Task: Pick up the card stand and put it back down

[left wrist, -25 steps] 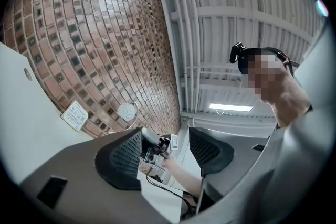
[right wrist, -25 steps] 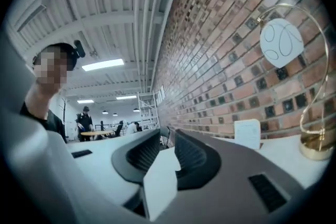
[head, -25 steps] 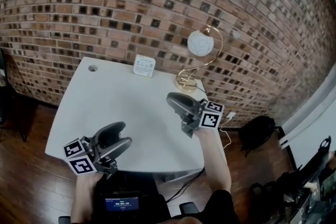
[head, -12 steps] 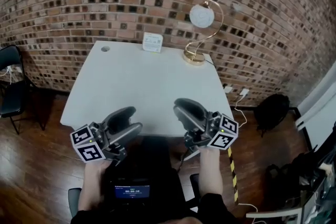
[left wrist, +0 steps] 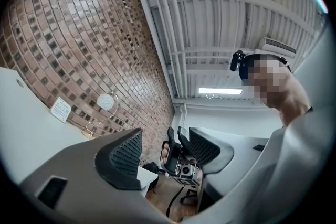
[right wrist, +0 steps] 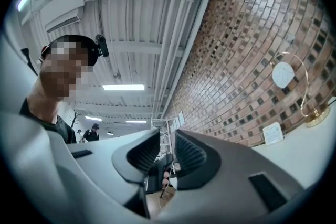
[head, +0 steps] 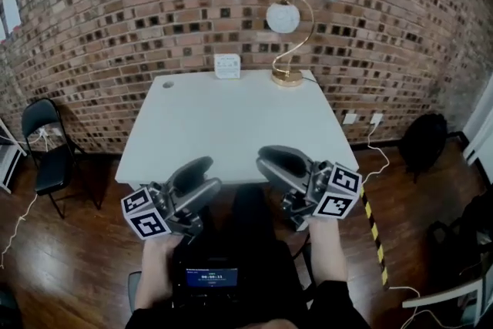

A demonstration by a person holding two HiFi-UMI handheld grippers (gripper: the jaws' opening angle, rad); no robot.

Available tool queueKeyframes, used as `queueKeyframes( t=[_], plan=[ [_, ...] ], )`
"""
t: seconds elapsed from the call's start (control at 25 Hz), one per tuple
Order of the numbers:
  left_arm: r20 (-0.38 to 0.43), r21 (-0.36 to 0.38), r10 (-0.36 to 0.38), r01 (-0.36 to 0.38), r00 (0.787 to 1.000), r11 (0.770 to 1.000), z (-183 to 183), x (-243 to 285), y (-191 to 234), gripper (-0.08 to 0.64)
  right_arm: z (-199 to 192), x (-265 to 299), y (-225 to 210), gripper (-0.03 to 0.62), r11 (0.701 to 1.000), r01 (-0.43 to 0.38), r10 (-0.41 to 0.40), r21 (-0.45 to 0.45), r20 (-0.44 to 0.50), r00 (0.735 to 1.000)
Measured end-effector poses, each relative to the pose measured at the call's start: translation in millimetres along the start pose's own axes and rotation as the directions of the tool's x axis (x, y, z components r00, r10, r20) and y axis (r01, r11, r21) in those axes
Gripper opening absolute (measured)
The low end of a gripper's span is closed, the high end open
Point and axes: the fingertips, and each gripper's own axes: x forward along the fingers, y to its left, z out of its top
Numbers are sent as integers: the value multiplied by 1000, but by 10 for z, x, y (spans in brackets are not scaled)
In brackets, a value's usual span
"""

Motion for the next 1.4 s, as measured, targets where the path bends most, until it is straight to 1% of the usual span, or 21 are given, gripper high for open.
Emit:
queueKeyframes(
  t=[0.08,0.24,0.44,0.64,0.76,0.92,1.12,1.4],
  plan=[
    [0,-4,-1,1,1000,1000,-2,18,-72,276,27,-19,93,106,1000,-7,7,4,-5,1000],
    [-26,13,-6,7,1000,1000,-11,4,-252,276,45,-27,318,106,1000,-16,16,-17,-2,1000],
    [-18,17,-2,3,1000,1000,-52,-90,-506,276,48,-91,678,106,999,-41,41,-31,-9,999],
    [-35,12,-18,19,999,1000,-105,-125,-749,276,89,-137,995,106,997,-55,54,-46,-13,998],
    [-32,5,-24,24,999,1000,-109,-169,-855,276,62,-147,1144,106,997,-55,54,-48,-26,998],
    [-27,5,-22,22,999,1000,-111,-246,-931,276,-12,-114,1315,106,996,-76,72,-53,-68,995],
    [-22,17,-19,20,1000,1000,-112,-375,-970,276,-221,-31,1426,106,994,-106,101,-40,-113,988],
    [-15,36,-26,26,1000,999,-114,-472,-918,276,-428,27,1353,106,994,-109,106,-15,-136,985]
  ],
)
